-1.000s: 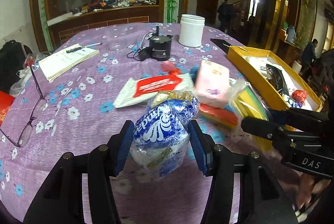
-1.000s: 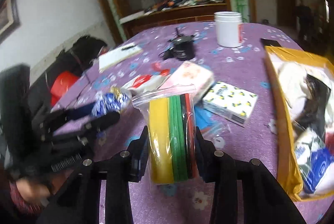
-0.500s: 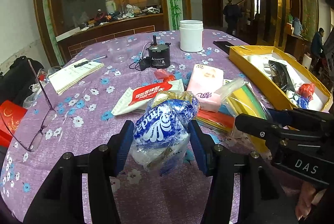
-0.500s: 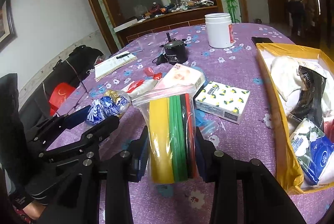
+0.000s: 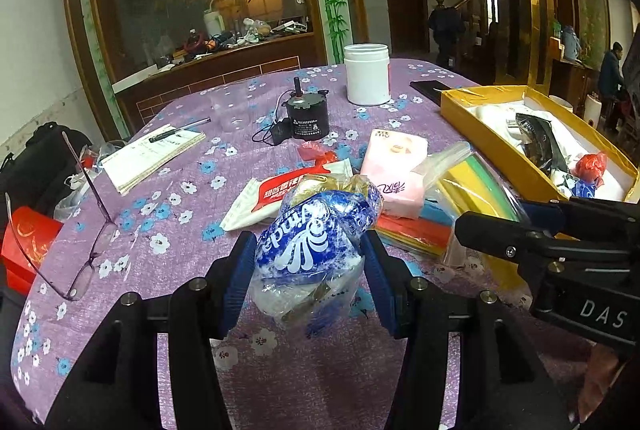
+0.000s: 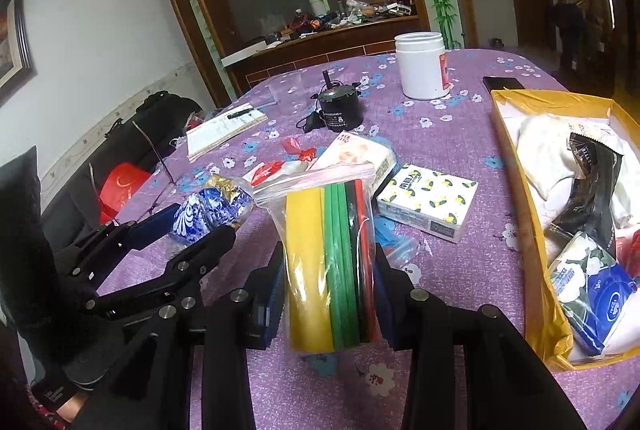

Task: Organize soft objects
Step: 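Carry the snack bag and strip bag into the box and release both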

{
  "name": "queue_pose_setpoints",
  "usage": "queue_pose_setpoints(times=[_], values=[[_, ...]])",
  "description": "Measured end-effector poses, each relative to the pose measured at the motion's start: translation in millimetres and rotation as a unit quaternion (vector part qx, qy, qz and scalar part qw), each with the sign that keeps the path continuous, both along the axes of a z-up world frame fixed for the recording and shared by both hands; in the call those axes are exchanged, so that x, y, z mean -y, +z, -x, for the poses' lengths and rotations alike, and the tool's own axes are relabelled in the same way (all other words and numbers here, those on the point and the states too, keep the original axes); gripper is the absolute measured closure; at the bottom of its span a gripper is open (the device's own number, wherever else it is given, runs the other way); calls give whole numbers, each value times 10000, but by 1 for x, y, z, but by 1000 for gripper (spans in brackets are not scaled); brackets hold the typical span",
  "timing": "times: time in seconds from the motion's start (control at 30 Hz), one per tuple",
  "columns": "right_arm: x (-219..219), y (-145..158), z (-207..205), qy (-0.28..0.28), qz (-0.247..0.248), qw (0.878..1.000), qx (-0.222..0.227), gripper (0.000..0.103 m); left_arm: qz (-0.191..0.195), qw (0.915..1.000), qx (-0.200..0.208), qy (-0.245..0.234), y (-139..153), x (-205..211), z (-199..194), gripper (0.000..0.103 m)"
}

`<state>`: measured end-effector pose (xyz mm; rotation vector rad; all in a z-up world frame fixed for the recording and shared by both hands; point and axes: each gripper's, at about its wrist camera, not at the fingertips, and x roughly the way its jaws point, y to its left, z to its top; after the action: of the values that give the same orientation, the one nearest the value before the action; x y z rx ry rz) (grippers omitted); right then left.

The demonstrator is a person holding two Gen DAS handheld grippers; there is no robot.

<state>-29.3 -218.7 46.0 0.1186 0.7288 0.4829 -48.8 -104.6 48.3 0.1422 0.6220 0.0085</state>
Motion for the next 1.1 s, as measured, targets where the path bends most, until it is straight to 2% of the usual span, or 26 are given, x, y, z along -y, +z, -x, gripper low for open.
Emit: queue_pose_setpoints(times=[0.77,1.1], values=[[28,21,8,-234,-311,9991,191,64,-591,9971,465,-118,20,27,8,51],[45,25,8,-404,-441,9980,190,64,-680,9963,474,-242,22,39,6,51]])
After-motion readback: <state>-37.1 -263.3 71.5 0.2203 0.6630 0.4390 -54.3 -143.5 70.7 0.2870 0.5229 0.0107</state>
